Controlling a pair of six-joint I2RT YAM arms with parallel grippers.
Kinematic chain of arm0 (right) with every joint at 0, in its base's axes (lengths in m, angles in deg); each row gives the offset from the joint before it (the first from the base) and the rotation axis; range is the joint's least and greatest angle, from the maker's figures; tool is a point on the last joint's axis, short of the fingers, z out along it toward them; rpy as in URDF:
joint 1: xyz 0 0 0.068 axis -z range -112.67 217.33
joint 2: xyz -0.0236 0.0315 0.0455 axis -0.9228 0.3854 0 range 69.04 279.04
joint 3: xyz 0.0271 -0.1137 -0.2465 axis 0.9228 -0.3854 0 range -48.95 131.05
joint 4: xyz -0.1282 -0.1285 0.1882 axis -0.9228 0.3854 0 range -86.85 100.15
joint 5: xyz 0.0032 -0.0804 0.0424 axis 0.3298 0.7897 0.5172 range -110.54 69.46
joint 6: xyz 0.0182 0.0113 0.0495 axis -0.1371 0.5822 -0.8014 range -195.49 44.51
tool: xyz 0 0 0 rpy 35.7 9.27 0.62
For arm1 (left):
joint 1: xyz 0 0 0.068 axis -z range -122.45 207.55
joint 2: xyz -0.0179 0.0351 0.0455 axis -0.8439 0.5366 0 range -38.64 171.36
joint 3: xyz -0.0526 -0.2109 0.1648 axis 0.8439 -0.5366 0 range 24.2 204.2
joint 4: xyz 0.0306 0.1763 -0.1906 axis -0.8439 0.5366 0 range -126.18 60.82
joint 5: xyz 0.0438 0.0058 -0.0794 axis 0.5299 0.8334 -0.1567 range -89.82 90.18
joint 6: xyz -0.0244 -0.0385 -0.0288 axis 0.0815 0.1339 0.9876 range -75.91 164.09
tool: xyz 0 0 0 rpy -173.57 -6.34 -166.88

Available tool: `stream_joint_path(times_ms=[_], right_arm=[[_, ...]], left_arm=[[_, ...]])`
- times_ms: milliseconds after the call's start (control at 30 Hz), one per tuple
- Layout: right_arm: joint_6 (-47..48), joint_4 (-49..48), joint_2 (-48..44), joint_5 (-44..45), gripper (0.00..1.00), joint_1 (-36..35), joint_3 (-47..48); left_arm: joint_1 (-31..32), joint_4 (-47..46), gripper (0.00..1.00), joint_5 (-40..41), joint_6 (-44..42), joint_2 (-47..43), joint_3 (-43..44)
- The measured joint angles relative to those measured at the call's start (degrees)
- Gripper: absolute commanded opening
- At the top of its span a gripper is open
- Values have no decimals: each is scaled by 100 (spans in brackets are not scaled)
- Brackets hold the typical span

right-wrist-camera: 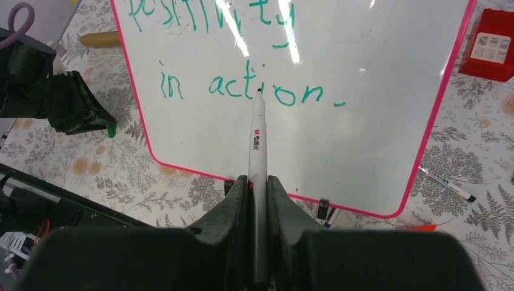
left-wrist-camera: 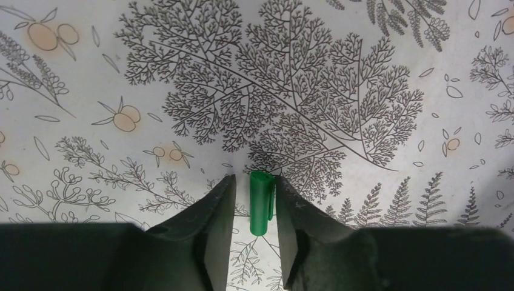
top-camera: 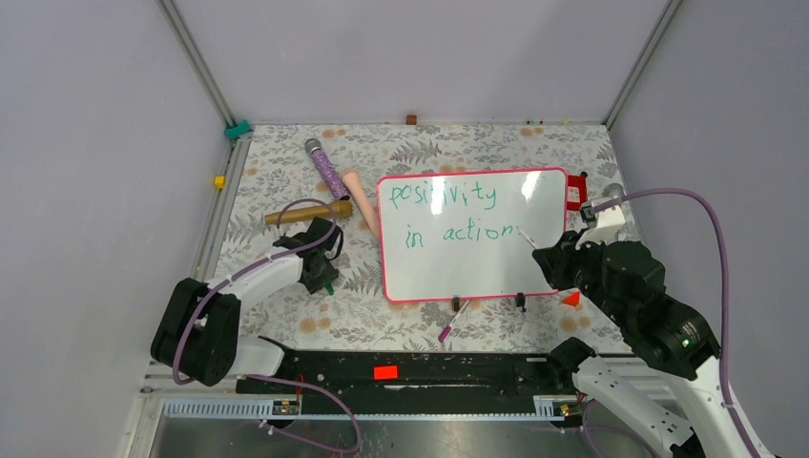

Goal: Write a sentence on the whiteboard
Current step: Close the whiteboard marker at the center of the board.

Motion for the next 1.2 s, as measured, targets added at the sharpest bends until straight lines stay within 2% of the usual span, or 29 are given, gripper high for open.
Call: stream_joint_path(times_ms=[67,267,433,533,667,800,900,1200], right_arm=[[-31,-28,0,-116,0,0,-50],[-328,-592,-20,-715,0,0,-481],[-1091,-2304,-94,-1637,0,-68,-1805],[-1445,-3425,160,-1530,0,-669,-2680],[-1453,-4601,1027,-992,0,-2050,-2931],[-1440,-5755,2044,-682,0,-2719,-2859],[-1438,-6277,2618,-608,0,-3001,-2682],[-1421,-7079,3285,-529,0,-3200,-2105]], left_arm=[[33,-46,1,61,155,-92,-92],[87,-85,0,-44,492,-850,-481],[94,190,0,-256,1038,-2605,-560],[94,210,0,-466,1574,-3609,-560],[92,221,0,-772,2365,-4478,-555],[92,245,0,-1012,2863,-4634,-444],[92,267,0,-1143,3023,-4629,-223],[92,216,0,-1349,3158,-4629,83]])
